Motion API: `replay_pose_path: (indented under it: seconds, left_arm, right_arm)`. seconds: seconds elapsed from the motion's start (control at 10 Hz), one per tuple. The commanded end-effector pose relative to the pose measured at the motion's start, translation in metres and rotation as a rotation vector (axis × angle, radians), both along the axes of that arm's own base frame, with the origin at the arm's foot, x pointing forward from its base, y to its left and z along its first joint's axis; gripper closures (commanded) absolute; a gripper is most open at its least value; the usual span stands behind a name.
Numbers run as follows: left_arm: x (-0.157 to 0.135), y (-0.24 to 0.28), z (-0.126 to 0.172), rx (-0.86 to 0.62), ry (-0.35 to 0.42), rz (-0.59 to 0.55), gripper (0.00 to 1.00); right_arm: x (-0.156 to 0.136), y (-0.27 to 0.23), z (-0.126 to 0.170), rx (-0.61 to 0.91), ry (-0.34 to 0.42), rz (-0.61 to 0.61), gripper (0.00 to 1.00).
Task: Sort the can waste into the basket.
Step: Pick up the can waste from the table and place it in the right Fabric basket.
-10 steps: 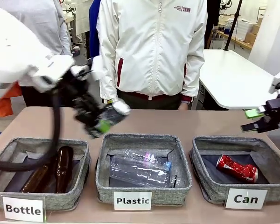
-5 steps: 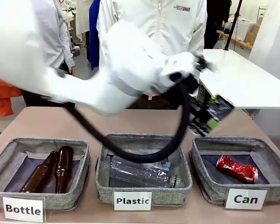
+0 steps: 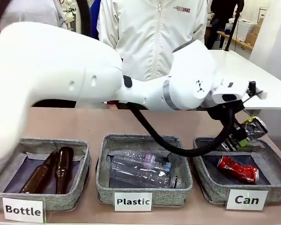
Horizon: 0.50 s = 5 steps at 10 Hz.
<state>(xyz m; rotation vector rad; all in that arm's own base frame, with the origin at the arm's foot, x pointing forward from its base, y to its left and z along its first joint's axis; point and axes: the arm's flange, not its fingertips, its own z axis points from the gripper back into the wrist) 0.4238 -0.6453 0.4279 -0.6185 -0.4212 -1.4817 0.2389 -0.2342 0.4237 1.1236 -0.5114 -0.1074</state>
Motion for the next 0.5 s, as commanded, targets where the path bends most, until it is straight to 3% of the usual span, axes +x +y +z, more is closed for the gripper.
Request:
replay_pose_path:
  seconds: [0.0,0.1,0.3,0.4]
  left_arm:
    - [0.015,-0.027,0.001,0.068,0.002,-0.086,0.55]
    - [0.014,-0.03,-0.002,0.069,0.021,-0.189,0.55]
    - [0.013,-0.038,-0.005,0.077,0.035,-0.218,0.55]
    - [-0.002,-0.017,-0.017,0.072,0.025,-0.14,0.55]
  right_arm:
    - [0.0,0.0,0.013,-0.031,0.001,0.009,0.0]
    - [0.0,0.0,0.013,-0.031,0.001,0.009,0.0]
    - [0.0,0.0,0.013,-0.031,0.001,0.009,0.0]
    - [0.0,0.0,0.013,-0.031,0.001,0.009,0.0]
